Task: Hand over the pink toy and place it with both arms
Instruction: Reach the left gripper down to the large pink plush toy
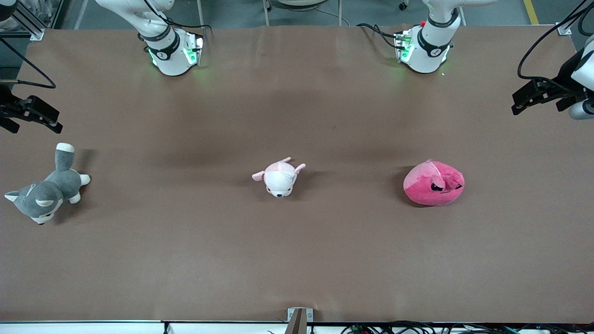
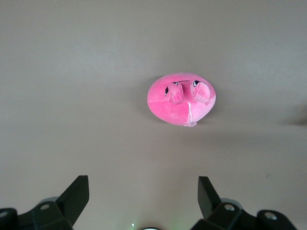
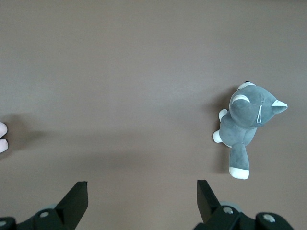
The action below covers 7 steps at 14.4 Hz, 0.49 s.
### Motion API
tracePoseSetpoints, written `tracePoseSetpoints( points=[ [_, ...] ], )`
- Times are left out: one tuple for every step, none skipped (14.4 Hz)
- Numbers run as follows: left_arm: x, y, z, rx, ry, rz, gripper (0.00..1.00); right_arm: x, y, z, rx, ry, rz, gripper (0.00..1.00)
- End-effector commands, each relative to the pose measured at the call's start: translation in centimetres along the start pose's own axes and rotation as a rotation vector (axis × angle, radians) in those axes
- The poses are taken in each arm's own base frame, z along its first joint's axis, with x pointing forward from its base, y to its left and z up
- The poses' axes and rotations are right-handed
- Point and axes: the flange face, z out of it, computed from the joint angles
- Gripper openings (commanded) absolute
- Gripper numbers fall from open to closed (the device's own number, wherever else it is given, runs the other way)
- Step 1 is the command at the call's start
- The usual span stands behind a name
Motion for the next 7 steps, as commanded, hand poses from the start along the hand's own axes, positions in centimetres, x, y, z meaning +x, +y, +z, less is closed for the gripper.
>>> tracePoseSetpoints(
  points=[
    [0.4, 0.0, 0.2, -0.011, -0.011, 0.008, 1.0, -0.9, 0.2, -0.3, -0.014, 0.004, 0.0, 1.0],
    [0.5, -0.1, 0.0, -0.012, -0.005, 0.008, 1.0, -0.9, 0.3, -0.3, -0.014, 0.0, 0.002, 1.0],
    [1.1, 0.0, 0.5, -0.012, -0.011, 0.008, 1.0, -1.0, 0.3, -0.3, -0.014, -0.001, 0.002, 1.0],
    [1.8, 0.0, 1.2, -0.006, -0.022, 0.008, 1.0, -1.0, 0.3, -0.3, -0.014, -0.001, 0.002, 1.0],
    [2.7, 0.1, 1.9, -0.009, -0.031, 0.009, 1.0, -1.0, 0.3, -0.3, -0.012, -0.001, 0.002, 1.0],
    [3.6, 0.4, 2.6, -0.018, -0.042, 0.013, 1.0, -1.0, 0.3, -0.3, -0.012, -0.001, 0.002, 1.0],
    [4.5, 0.7, 3.5, -0.038, -0.053, 0.011, 1.0, -0.9, 0.2, -0.3, -0.011, 0.001, 0.002, 1.0]
  ],
)
